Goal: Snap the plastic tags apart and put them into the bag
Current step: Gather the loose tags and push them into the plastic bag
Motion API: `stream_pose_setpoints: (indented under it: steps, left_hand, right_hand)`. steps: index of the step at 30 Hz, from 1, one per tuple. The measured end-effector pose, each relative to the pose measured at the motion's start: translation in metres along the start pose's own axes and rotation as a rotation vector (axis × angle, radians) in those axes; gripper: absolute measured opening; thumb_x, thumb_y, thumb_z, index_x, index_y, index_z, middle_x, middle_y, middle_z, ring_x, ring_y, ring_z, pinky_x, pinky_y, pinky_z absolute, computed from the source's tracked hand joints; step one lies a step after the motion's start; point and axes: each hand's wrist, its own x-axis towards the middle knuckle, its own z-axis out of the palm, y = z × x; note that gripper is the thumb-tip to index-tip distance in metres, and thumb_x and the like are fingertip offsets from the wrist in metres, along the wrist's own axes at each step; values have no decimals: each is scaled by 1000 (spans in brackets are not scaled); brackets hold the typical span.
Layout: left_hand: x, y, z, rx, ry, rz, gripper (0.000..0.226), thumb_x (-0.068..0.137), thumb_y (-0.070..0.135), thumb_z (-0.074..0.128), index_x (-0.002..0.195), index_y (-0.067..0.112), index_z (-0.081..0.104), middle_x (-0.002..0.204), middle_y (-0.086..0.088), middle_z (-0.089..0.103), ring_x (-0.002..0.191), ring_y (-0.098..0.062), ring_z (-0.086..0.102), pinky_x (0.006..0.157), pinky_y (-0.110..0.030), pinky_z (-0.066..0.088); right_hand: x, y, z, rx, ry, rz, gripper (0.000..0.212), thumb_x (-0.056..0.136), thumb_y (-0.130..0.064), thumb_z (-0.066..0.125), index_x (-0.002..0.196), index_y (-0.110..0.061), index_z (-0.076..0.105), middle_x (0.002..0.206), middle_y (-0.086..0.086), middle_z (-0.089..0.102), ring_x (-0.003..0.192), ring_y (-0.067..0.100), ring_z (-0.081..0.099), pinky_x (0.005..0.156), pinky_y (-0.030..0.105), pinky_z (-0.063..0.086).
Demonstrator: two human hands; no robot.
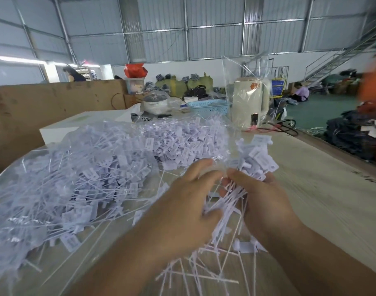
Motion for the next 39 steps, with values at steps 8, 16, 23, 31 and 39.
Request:
stream_pose_setpoints:
  steps: [8,16,23,31,39]
  left_hand:
    - [-13,-26,-39,76,161,-398,62,71,81,33,109,40,59,88,21,66,65,2,65,63,-25,50]
    - [-5,-48,12,238,-182,-648,75,78,64,58,138,22,42,131,0,54,114,-23,54,86,-36,48]
    - [5,-48,15,202,-65,-665,42,80,24,57,121,23,48,98,5,54,87,-17,58,57,-28,37]
    - [4,-44,19,262,78,-578,48,87,18,56,133,21,43,123,0,51,89,-18,51,69,-30,37]
    - [11,-23,30,128,56,-465,42,90,24,55,130,20,44,120,1,50,95,-20,59,80,-38,52]
  right_hand:
    - [14,-10,-3,47,27,87,14,81,7,68,91,-1,62,64,9,60,52,19,62,50,28,52]
    - [18,-18,9,-40,1,153,40,78,8,70,115,13,56,60,9,58,44,16,55,45,25,48]
    - [20,-32,7,-245,-71,273,17,79,5,69,93,11,62,62,13,55,44,17,53,45,23,49]
    - [21,-27,-12,-243,-44,265,14,82,2,67,94,6,60,58,13,52,41,20,50,48,31,45]
    - [4,5,-16,-763,-47,308,38,66,-5,78,97,10,62,78,25,62,63,30,58,60,36,47]
